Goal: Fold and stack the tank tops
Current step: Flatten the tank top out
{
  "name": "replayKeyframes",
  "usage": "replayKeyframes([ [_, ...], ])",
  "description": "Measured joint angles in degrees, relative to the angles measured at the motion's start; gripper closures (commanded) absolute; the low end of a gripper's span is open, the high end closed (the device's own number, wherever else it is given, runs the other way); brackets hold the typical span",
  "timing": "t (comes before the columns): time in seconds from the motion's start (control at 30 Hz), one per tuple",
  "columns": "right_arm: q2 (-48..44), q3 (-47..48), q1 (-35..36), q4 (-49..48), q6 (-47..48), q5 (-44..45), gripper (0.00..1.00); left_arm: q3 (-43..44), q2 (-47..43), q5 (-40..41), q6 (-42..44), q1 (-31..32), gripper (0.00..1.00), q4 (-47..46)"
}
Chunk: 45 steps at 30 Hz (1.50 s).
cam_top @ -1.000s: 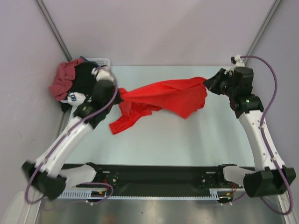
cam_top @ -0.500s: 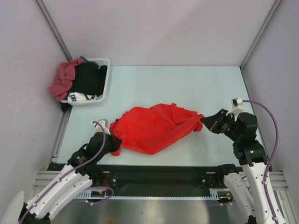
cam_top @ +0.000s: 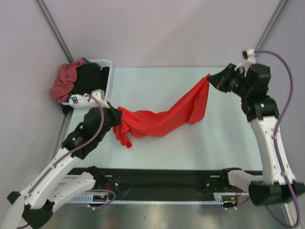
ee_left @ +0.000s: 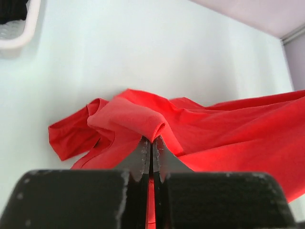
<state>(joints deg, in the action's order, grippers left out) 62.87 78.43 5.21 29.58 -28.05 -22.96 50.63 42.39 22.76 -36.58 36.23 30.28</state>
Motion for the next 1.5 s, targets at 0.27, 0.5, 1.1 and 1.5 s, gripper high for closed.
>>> replayKeyframes([
  [0.27,30.91,9.40,-2.71,-5.09,0.15,1.77,0.18,6.54,23.91,-4.22,2.16,-7.02,1.00,-5.81],
  [0.5,16.85,-19.04,0.90,-8.17,0.79,-0.74,0.40,6.75,26.29,-8.37,2.16,-11.50,1.00,-8.46],
  [1.1,15.80,-34.47,23.19,-12.66,4.07,17.07,0.32,7.98,33.44,-13.51,2.95,-17.46,1.00,-9.66],
  [1.5,19.30,-29.99,29.90,-9.86,5.53,25.59,1.00,5.81,28.24,-16.04,3.65,-17.46,1.00,-9.62],
])
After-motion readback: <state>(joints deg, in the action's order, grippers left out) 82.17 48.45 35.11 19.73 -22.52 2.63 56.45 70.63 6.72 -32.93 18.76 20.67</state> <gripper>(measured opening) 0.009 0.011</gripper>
